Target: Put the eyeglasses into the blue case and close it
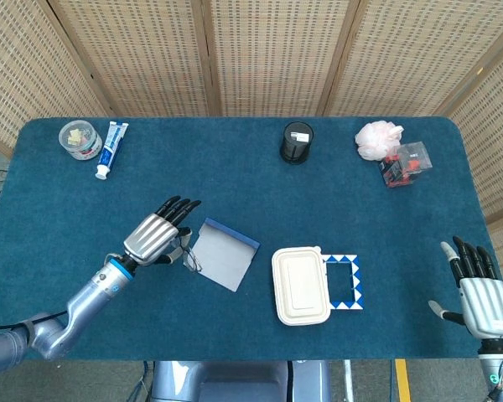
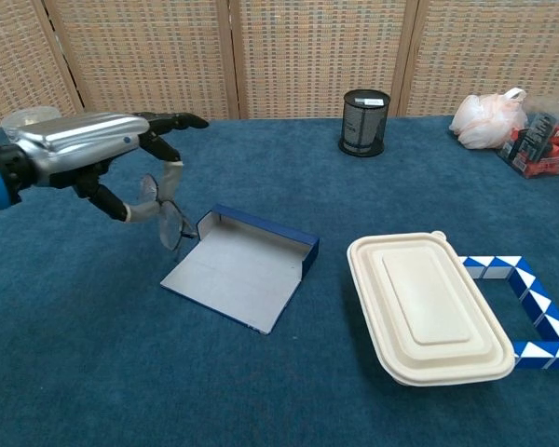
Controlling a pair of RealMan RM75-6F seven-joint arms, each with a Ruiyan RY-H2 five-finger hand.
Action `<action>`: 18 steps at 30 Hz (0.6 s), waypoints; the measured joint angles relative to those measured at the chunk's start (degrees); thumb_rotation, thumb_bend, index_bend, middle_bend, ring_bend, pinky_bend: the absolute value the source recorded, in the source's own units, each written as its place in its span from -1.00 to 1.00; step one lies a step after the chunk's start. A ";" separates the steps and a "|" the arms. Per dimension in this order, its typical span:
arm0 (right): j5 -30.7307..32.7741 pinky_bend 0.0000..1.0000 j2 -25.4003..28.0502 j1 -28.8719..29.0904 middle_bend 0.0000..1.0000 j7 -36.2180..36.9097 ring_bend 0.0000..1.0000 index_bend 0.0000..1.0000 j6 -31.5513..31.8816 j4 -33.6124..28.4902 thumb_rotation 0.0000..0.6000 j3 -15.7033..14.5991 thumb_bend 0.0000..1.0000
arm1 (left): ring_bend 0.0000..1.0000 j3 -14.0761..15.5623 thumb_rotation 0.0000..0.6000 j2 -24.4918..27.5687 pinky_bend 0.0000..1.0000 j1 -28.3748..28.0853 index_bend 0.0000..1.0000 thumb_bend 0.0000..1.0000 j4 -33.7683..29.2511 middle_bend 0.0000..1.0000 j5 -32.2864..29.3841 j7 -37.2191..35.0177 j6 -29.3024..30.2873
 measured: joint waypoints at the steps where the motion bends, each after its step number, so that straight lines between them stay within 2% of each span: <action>1: 0.00 -1.00 0.03 0.01 -1.00 0.05 -1.00 -1.00 -0.03 -0.01 1.00 -0.01 -1.00 | -1.00 -0.25 1.00 -0.64 -1.00 -0.37 0.26 -0.17 -0.17 -1.00 -0.58 0.79 -0.58; 6: 0.12 -1.00 0.17 0.07 -1.00 0.67 -1.00 -1.00 -0.39 -0.01 1.00 -0.07 -1.00 | -1.00 -1.21 1.00 -4.44 -1.00 -2.06 0.26 -0.17 1.31 -1.00 -3.56 3.11 -3.48; 18: 0.13 -1.00 0.58 0.29 -1.00 1.69 -1.00 -1.00 -1.05 -0.12 1.00 -0.25 -1.00 | -1.00 -2.28 1.00 -12.31 -1.00 -5.21 0.26 -0.17 11.12 -1.00 -7.23 1.71 -8.05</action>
